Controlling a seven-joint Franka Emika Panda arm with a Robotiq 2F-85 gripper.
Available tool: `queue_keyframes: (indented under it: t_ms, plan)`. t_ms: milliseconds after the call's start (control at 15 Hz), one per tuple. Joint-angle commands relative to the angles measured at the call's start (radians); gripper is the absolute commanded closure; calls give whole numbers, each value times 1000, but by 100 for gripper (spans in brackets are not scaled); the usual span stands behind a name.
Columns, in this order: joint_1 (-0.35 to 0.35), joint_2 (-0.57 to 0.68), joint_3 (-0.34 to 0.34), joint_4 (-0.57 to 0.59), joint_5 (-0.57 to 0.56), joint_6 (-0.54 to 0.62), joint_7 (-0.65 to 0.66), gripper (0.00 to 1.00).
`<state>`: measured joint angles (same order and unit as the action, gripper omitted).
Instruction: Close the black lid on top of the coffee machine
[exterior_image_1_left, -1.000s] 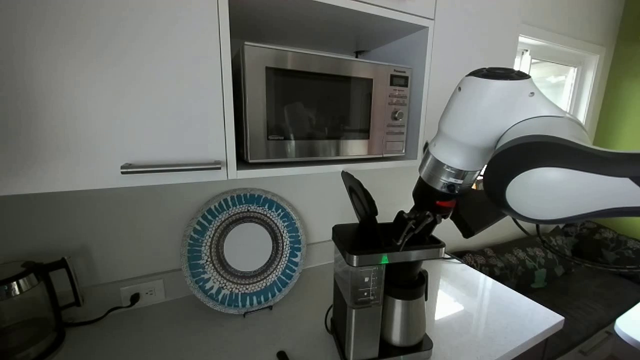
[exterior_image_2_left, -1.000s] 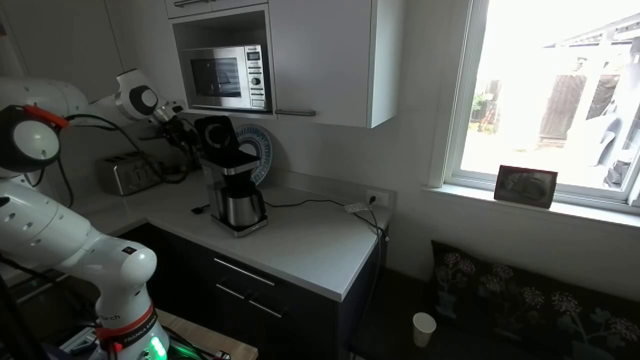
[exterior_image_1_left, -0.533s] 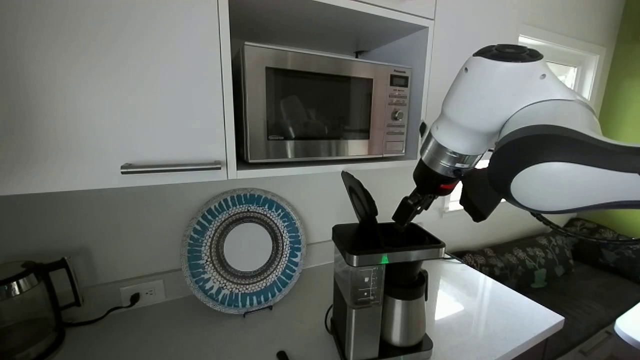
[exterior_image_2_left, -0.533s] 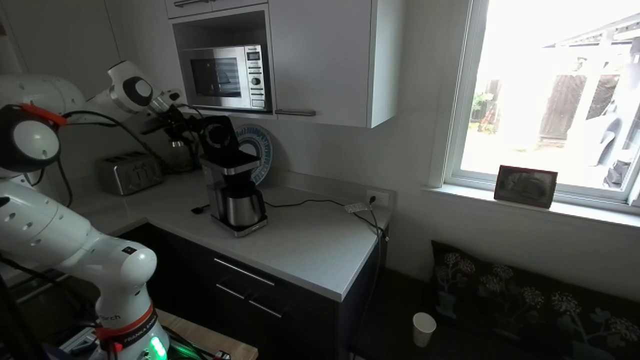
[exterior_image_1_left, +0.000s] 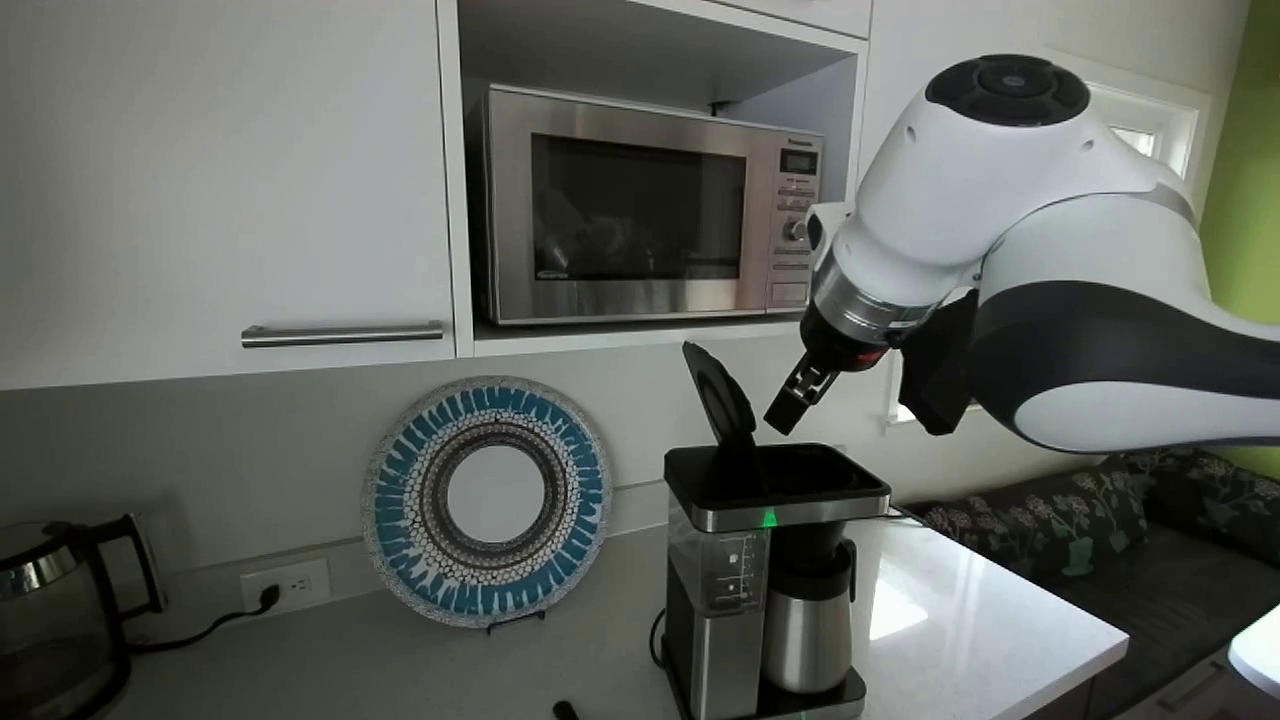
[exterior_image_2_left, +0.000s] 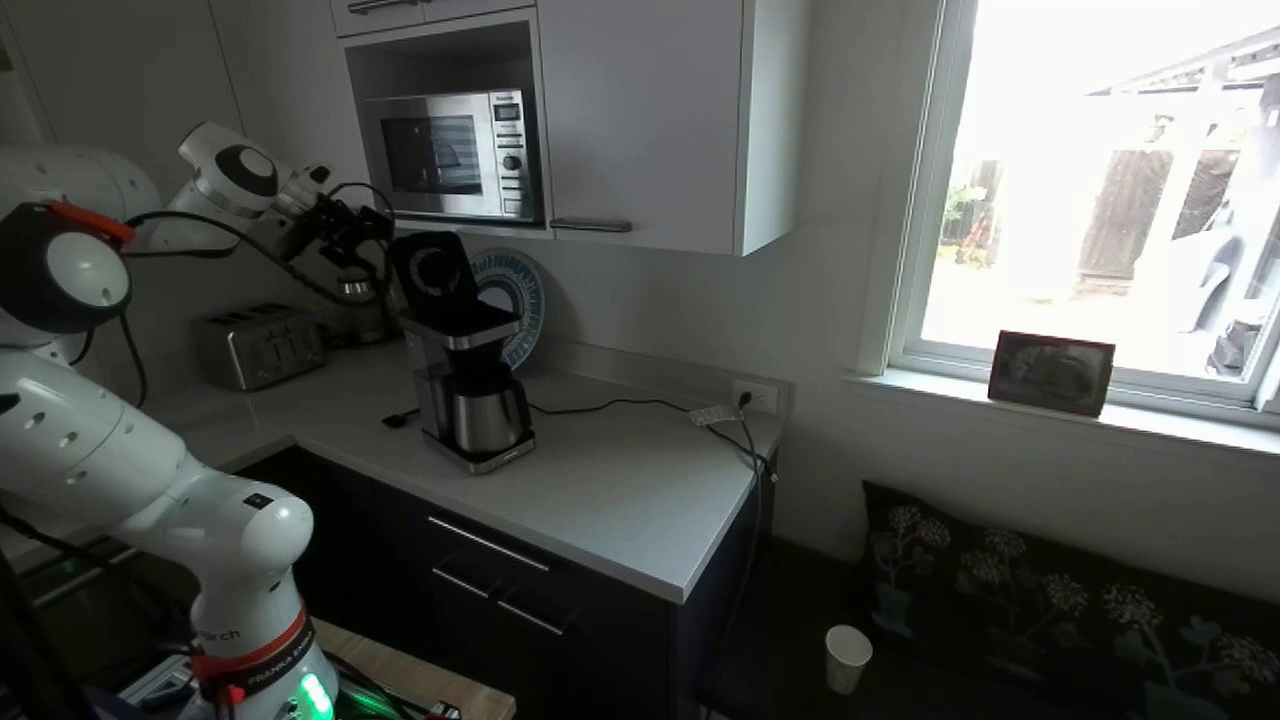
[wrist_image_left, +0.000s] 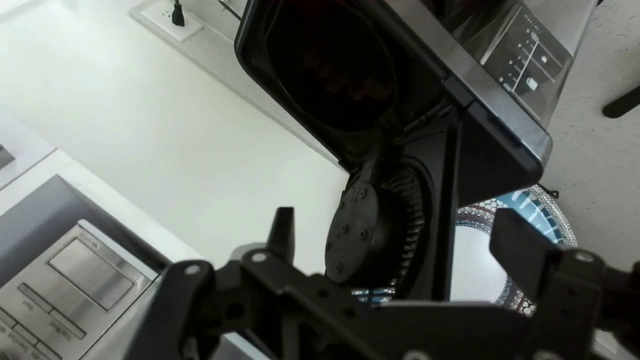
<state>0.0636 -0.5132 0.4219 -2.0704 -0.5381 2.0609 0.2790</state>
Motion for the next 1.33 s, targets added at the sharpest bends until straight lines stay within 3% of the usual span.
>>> queue_keyframes:
  t_ms: [0,733,1267]
  plan:
    - [-23,47,55,28,-179,60,68,0]
    - [27,202,80,123,-507,-18,369,0]
    - [81,213,27,166,-557,-208,391,0]
